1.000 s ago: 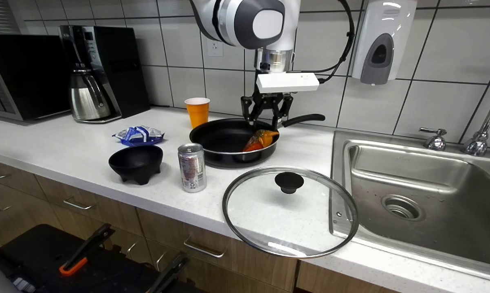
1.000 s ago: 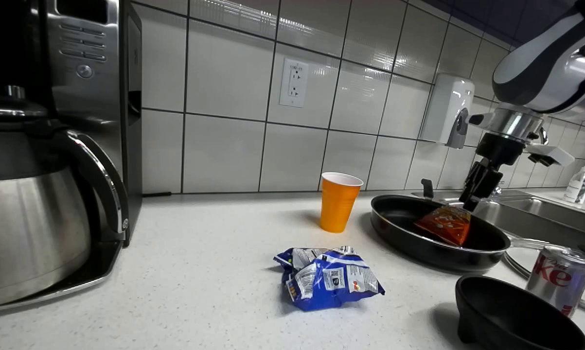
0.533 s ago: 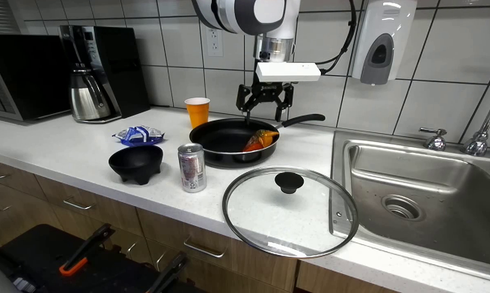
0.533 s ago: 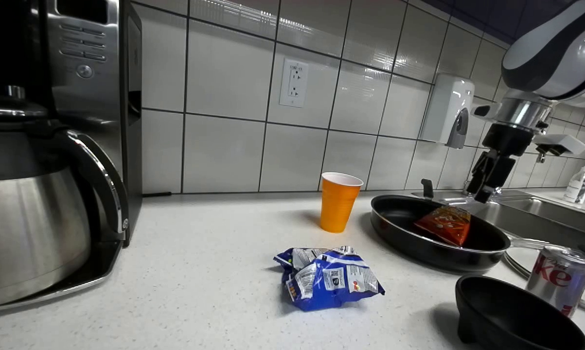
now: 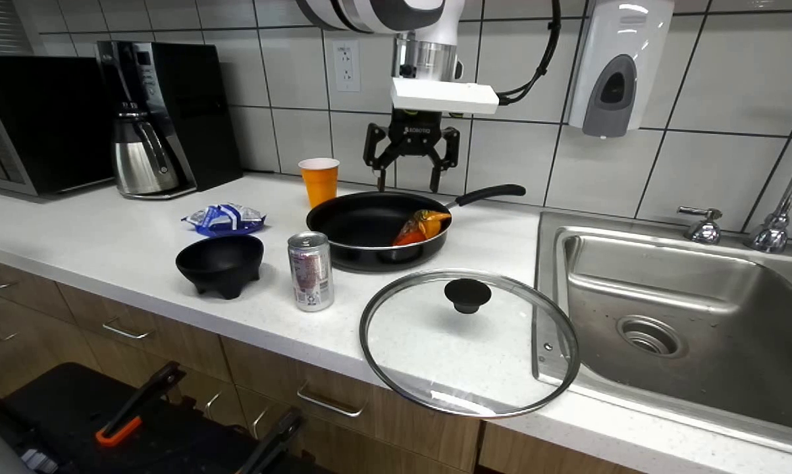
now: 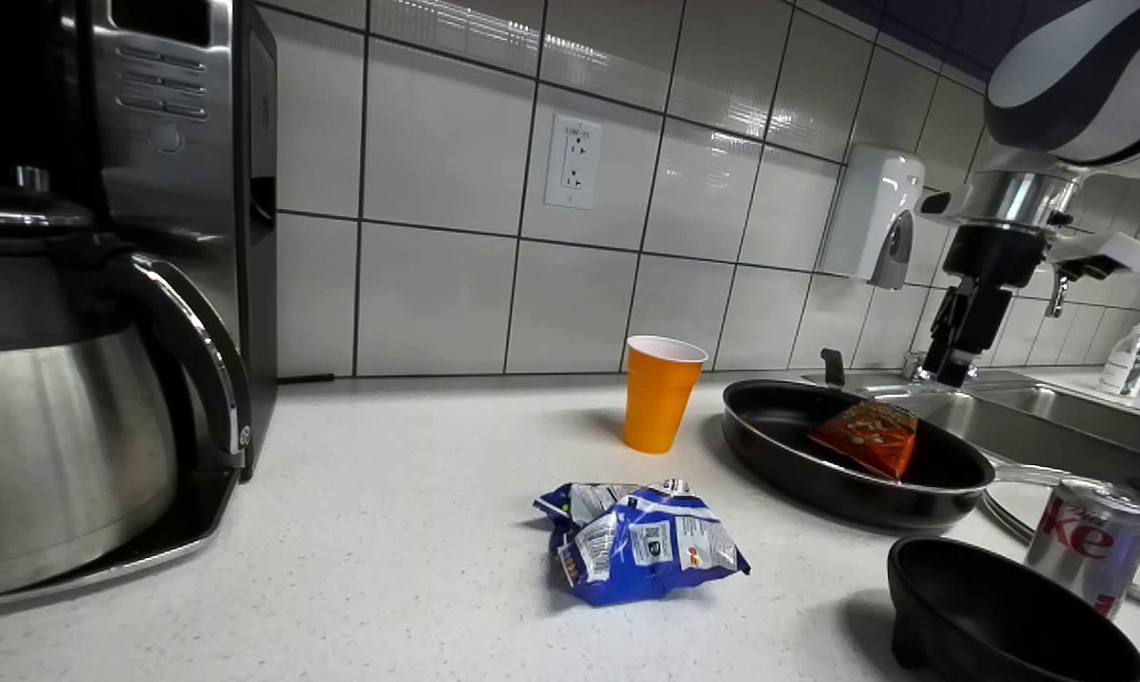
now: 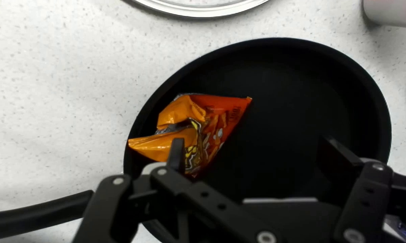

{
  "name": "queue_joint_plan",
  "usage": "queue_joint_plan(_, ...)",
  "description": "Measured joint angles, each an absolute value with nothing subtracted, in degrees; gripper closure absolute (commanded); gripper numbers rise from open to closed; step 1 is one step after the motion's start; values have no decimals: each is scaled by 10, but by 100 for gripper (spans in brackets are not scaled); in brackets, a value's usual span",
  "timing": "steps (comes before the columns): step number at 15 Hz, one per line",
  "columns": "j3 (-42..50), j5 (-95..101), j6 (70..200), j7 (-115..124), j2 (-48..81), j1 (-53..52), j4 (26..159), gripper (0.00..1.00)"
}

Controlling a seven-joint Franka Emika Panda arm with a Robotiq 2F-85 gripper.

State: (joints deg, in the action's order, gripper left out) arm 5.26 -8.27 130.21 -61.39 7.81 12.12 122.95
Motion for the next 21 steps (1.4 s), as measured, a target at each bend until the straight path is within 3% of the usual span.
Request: queue_joint_plan(21, 45, -107, 1301, -615, 83, 106, 1228, 0)
